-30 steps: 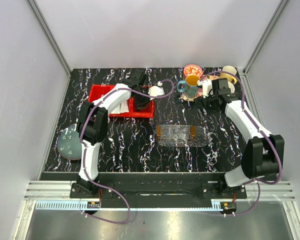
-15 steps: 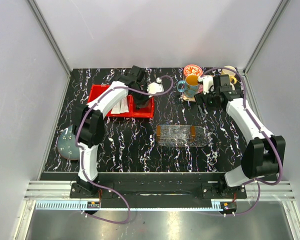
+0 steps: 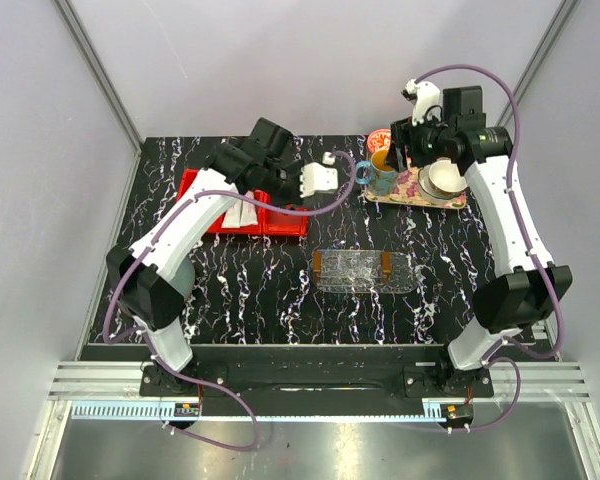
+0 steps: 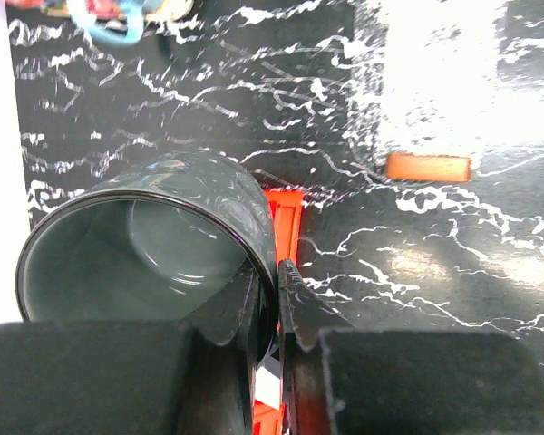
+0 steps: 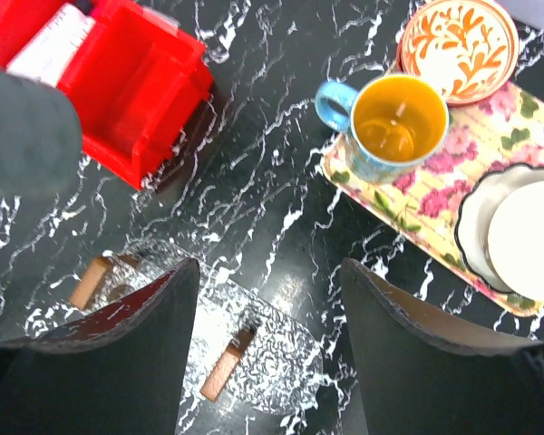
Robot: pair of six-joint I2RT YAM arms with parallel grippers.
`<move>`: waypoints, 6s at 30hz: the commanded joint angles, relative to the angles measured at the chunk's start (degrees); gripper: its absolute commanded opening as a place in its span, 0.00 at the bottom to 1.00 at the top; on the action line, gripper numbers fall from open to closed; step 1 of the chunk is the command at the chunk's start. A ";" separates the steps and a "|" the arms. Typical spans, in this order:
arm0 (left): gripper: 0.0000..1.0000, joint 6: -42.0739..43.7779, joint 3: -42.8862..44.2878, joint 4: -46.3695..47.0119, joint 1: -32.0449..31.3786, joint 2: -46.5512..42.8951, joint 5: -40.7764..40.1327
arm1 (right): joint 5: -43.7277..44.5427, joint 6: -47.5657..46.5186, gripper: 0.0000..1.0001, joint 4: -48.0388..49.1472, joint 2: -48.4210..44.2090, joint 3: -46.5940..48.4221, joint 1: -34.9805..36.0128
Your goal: Prepare toiletry sets of a toothbrush and toothpaste on the tray
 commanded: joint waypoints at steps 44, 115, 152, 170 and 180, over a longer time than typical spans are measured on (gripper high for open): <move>0.00 -1.05 5.43 4.54 -14.31 4.35 -16.65 | -0.78 5.57 0.63 -5.68 13.42 8.14 16.95; 0.82 -29.79 -30.78 29.15 7.04 -26.15 -5.93 | 11.18 -44.43 0.00 -9.81 -3.01 -20.51 -2.03; 0.82 -28.03 -33.42 30.82 10.12 -26.33 -5.31 | -1.04 -75.81 0.00 -4.79 -0.90 -33.17 -2.03; 0.81 -27.15 -33.68 30.82 10.21 -26.51 -5.22 | -1.92 -79.33 0.00 -7.78 2.09 -30.27 -2.03; 0.81 -26.72 -34.03 31.26 10.21 -26.59 -5.31 | -1.66 -80.48 0.00 -9.19 3.49 -28.78 -1.59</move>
